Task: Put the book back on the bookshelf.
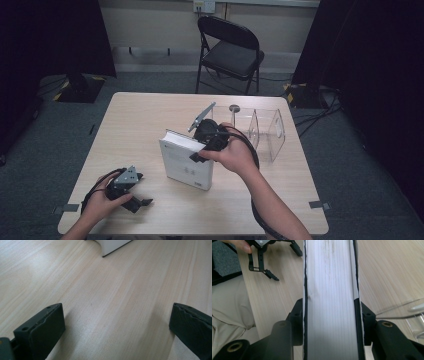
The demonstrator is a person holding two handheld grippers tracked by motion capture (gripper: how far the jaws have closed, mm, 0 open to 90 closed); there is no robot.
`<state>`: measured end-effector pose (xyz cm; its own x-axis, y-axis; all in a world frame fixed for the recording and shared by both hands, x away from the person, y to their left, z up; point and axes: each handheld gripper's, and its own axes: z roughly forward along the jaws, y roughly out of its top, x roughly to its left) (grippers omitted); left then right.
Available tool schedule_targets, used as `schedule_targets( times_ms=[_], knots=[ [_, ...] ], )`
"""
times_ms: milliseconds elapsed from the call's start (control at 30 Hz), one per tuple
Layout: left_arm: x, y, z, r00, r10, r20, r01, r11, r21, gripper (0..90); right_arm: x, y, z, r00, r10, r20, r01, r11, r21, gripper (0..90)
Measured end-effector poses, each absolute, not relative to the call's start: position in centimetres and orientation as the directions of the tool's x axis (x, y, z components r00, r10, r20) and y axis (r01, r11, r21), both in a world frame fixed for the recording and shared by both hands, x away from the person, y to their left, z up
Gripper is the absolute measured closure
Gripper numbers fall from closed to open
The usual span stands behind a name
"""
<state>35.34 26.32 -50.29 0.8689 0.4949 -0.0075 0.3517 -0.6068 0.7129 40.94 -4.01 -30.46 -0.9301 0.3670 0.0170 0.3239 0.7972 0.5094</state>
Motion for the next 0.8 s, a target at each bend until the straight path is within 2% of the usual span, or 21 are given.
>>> schedule_targets(
  times_ms=[500,800],
  knots=[
    [35.4,26.4,-50.2,0.875,0.485,-0.011,0.348,-0.612,0.71,0.0,41.5,-3.4,-30.3,-0.925,0.38,0.024,0.348,0.817,0.46,45.7],
    [35.4,26.4,-50.3,0.874,0.486,-0.01,0.348,-0.611,0.711,0.0,42.3,-1.6,-31.8,-0.932,0.359,0.053,0.347,0.841,0.415,45.2]
  ],
)
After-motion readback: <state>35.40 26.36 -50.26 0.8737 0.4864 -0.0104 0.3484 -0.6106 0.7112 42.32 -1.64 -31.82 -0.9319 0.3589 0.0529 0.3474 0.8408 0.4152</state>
